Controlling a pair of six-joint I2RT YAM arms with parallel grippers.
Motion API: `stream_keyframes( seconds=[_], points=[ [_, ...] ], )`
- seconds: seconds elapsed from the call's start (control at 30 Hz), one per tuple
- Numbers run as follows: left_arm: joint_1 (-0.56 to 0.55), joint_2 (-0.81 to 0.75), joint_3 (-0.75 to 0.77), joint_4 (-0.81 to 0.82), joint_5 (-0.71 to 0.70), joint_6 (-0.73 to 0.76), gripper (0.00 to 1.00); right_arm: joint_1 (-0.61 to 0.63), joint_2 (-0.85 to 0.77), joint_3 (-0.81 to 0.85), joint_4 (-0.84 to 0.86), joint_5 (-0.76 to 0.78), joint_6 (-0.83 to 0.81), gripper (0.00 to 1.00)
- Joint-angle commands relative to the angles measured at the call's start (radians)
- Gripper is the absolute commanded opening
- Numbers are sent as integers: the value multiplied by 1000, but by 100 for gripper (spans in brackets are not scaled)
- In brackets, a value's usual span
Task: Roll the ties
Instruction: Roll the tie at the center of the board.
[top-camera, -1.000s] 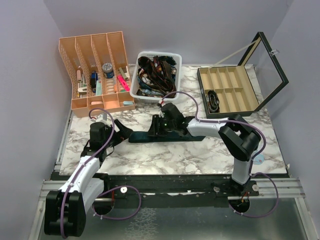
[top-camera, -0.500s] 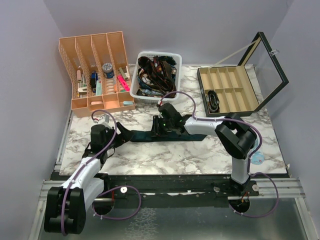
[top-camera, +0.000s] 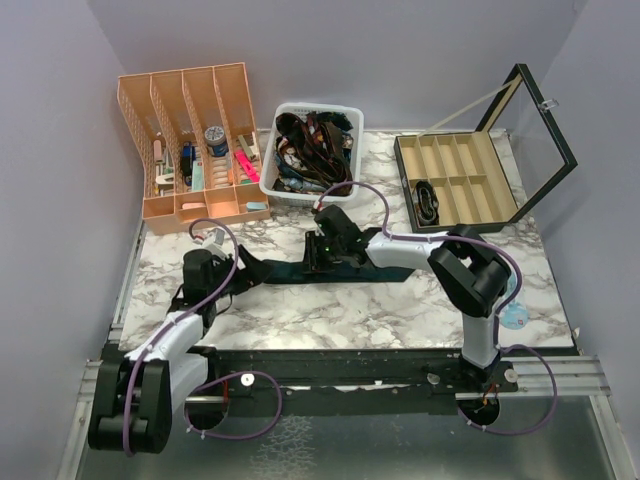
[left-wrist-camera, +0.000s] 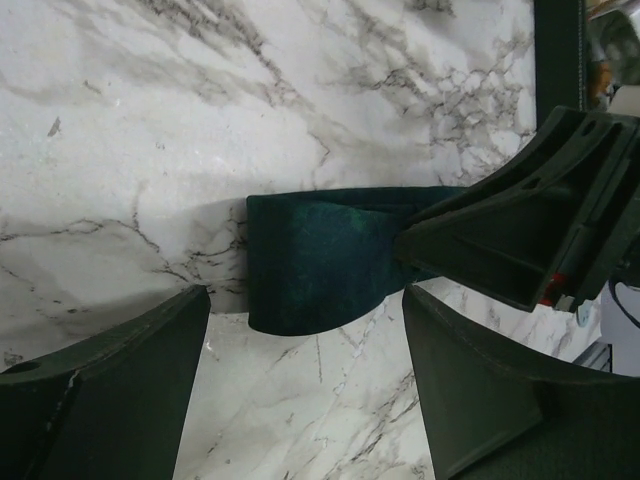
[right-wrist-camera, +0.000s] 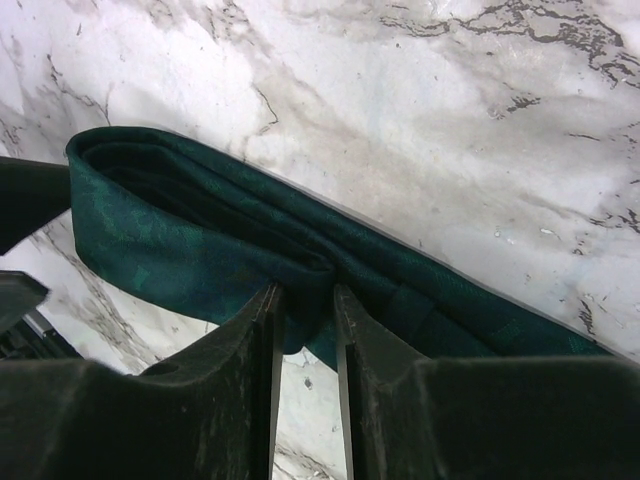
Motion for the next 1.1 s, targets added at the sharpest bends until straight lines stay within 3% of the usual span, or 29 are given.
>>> stream_keyframes(
  seconds=[0.0, 0.27, 0.63, 0.9, 1.07],
  points=[
    [6, 90, 9, 34, 57, 4, 78, 6, 41, 17, -70, 56, -41, 30],
    [6, 185, 31, 91, 99, -13, 78, 6, 55, 29, -82, 51, -52, 29],
    [2, 320, 54, 106, 139, -23, 64, 7, 66, 35, -98, 58, -56, 25],
    [-3, 321, 47, 138, 143, -33, 60, 6, 77, 40, -101, 54, -57, 25],
    [-3, 318, 48, 151, 153, -31, 50, 7, 76, 40, -103, 51, -57, 25]
  ],
)
